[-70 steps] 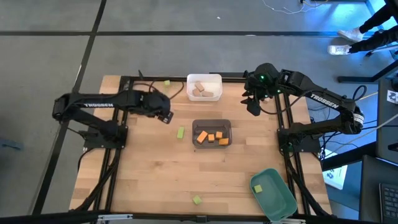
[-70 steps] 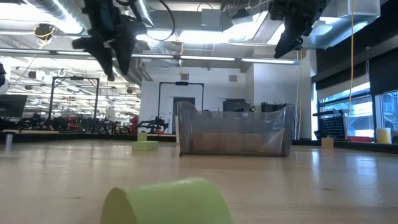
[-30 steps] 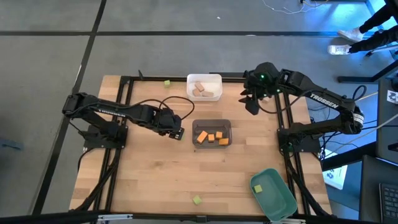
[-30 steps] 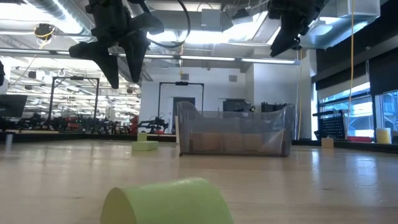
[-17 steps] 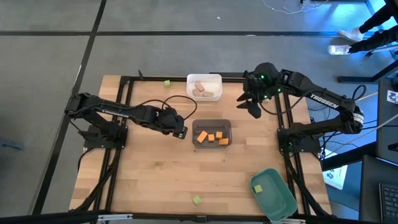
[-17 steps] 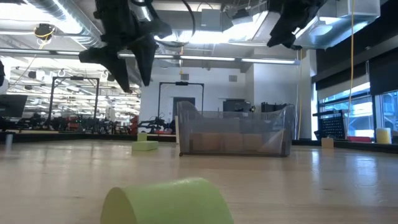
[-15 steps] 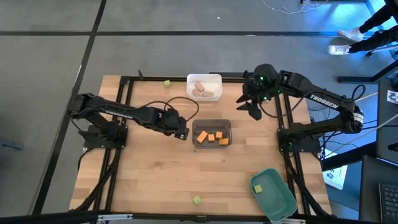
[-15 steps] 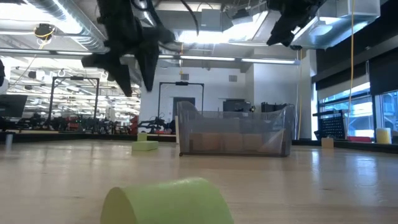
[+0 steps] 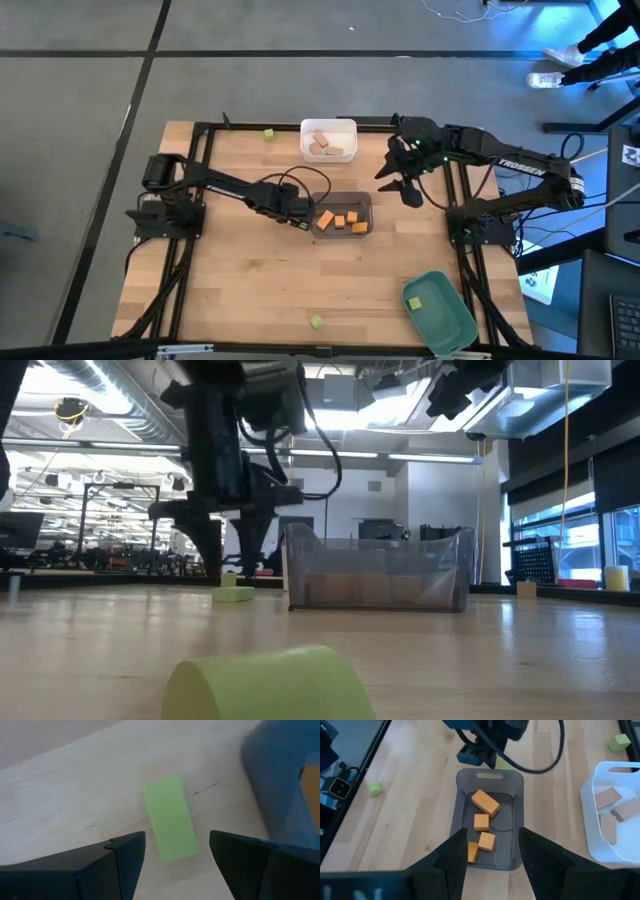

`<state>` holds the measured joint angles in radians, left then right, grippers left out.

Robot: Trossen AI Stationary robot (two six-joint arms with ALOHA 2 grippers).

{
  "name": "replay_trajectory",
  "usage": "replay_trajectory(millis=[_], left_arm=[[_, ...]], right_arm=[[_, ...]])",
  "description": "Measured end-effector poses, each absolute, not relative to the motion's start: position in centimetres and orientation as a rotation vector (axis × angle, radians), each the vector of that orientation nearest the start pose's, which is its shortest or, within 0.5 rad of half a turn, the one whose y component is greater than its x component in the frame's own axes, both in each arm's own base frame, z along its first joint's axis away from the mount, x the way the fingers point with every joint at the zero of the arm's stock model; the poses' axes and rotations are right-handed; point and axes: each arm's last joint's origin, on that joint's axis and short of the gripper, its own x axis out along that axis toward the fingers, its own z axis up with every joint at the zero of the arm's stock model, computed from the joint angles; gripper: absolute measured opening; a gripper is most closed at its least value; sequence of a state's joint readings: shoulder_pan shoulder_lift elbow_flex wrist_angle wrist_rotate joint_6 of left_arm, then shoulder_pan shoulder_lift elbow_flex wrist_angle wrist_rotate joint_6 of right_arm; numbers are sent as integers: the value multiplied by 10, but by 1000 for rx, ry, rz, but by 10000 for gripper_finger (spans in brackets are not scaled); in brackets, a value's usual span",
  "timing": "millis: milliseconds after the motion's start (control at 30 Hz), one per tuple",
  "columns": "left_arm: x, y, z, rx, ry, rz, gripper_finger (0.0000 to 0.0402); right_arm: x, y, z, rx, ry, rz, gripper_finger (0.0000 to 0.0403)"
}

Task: Sort & place blocks by color
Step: Put the green block into the green bin

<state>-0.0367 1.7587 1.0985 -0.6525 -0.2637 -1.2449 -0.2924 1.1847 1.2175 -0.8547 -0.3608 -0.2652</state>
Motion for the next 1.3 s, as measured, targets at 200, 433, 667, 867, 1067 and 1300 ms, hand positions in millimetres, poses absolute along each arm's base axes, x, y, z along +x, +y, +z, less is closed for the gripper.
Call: replay_trajectory(millis=[200,433,667,867,1067,1300], left_arm=[[329,-4,157,-857,978,955,212],[335,-5,145,-860,986,952,212],[337,-3,147,-842,942,967,212],[339,-2,147,-829,897,976,212],[339,-3,144,-836,912,971,212],[341,-9,132,-800,953,979,212]], right_arm=[[222,-54,347,40,763,163,174],[222,-54,347,56,765,156,174],[222,-54,347,55,765,155,174],[222,-54,347,52,757,155,174],[223,-54,347,52,756,154,174],[223,-54,348,51,752,154,174]])
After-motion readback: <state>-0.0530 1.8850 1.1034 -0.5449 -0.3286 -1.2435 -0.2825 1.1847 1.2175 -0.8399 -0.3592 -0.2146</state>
